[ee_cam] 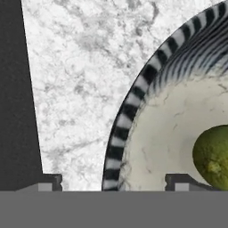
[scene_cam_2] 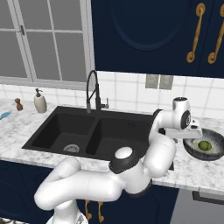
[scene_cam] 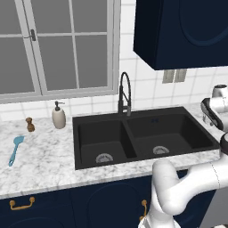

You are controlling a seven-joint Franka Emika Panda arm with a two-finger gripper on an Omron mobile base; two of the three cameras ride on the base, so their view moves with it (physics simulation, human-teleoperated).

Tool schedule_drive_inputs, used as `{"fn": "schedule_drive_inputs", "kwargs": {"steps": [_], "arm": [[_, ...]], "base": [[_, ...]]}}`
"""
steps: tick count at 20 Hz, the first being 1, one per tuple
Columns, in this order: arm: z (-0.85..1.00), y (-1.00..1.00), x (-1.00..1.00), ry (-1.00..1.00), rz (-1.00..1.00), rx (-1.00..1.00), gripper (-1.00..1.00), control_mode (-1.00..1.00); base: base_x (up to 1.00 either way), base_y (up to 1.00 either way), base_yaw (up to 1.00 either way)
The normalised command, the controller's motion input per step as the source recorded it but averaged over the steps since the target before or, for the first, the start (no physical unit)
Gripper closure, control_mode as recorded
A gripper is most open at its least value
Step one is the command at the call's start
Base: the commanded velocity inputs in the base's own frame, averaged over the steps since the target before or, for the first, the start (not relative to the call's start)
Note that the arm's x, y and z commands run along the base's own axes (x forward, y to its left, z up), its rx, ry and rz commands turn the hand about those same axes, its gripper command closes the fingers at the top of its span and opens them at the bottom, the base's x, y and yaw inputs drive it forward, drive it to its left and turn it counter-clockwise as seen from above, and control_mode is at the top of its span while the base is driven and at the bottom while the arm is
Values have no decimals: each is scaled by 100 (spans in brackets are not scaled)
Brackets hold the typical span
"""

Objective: Pick the lime from the sink and place it in the bowl. Then pick the bowl and place it in the microwave. Then close the microwave door and press the start button.

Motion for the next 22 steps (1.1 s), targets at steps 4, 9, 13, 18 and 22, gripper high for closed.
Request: {"fn": "schedule_drive_inputs", "kwargs": {"steps": [4, 9, 13, 18, 22], "arm": [[-15, 0, 1, 0, 1, 0, 100, -100], [-3, 0, 0, 2, 0, 0, 100, -100], [0, 34, -35, -12, 1, -3, 100, -100], [0, 78, -48, -22, 11, -6, 100, -100], [8, 54, -80, -31, 21, -17, 100, -100]], "base": [[0, 0, 0], [0, 0, 0], [0, 0, 0], [0, 0, 0], [0, 0, 0]]}}
